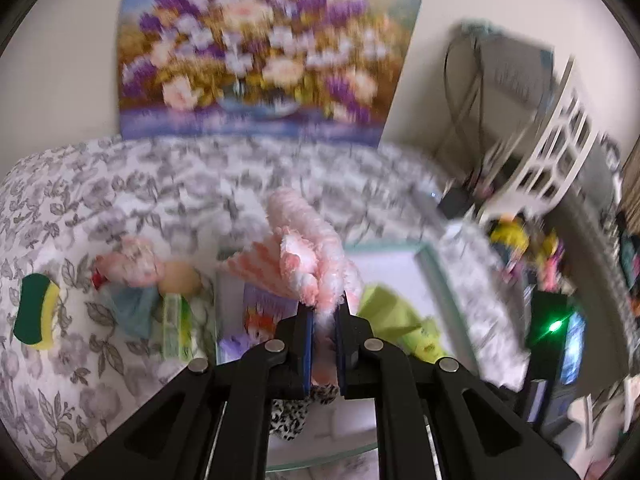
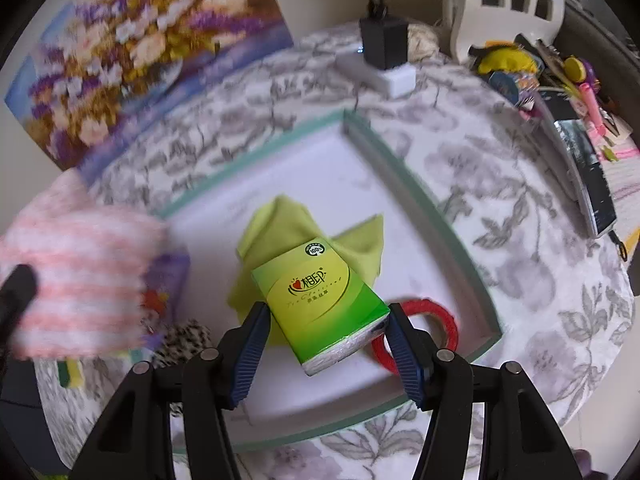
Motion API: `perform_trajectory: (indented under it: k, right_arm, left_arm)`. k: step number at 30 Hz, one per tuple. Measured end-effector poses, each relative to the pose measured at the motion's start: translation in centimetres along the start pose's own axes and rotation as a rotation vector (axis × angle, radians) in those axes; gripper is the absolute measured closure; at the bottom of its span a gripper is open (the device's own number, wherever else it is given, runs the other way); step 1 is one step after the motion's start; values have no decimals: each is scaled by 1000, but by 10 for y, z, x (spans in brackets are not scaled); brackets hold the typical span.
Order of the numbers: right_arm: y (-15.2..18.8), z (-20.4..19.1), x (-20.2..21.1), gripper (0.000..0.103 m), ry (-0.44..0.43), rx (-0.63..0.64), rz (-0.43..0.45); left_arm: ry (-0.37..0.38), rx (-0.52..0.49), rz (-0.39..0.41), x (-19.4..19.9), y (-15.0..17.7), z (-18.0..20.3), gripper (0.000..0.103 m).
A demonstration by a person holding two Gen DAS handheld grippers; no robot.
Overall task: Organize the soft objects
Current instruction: 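Open the left tool to drop the towel in the tray while the right tool releases the tissue box there, then move the left tool to the green-yellow sponge while the right tool moves toward the floral scrunchie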
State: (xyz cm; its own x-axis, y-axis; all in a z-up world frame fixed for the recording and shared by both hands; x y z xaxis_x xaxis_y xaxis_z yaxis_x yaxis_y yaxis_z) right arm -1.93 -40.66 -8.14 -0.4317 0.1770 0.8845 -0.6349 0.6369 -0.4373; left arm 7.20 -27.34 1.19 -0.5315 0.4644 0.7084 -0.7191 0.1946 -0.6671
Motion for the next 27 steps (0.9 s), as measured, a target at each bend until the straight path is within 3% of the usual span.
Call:
perform_trajectory:
  k: [6, 8, 10, 15, 16, 21, 27]
  right_arm:
    - [16, -1, -16, 40, 20, 33, -58]
    - [18, -3, -18, 37, 28, 47, -65]
    - [18, -4, -16, 22, 29, 59, -56]
    - [15, -5, -9, 2, 45, 82, -23]
    - [16, -4, -9, 1, 51, 83, -23]
    - [18, -5, -11, 0, 71, 109, -25]
    - [18, -8, -10, 0, 86, 133, -9]
  left_arm:
    - [-58, -50, -144, -38, 36, -2, 89]
    - [-57, -70, -181, -43, 44, -1, 74]
    - [-66, -76, -206, -45, 48, -3, 43]
    - [-112, -10, -185, -35, 39, -24, 32]
    - [-125, 16, -190, -34, 39, -32, 26]
    - [-212, 82, -200, -36, 40, -67, 13]
    - [-298, 104, -180, -33, 39, -92, 12]
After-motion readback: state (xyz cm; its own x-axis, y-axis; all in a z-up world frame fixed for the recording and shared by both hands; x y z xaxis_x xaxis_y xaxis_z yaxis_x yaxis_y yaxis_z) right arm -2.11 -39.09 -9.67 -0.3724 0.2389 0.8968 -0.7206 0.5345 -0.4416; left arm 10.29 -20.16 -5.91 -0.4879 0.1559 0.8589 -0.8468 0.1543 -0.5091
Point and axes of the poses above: each gripper's, at about its wrist camera, not at the fingertips, and x roughly against the way its jaws point, z to its right, y to its underside, the point moved 10 cm from there along -x, roughly the way its jaws point, and after that the axes turned 6 degrees about z, right-handed, at the moved point
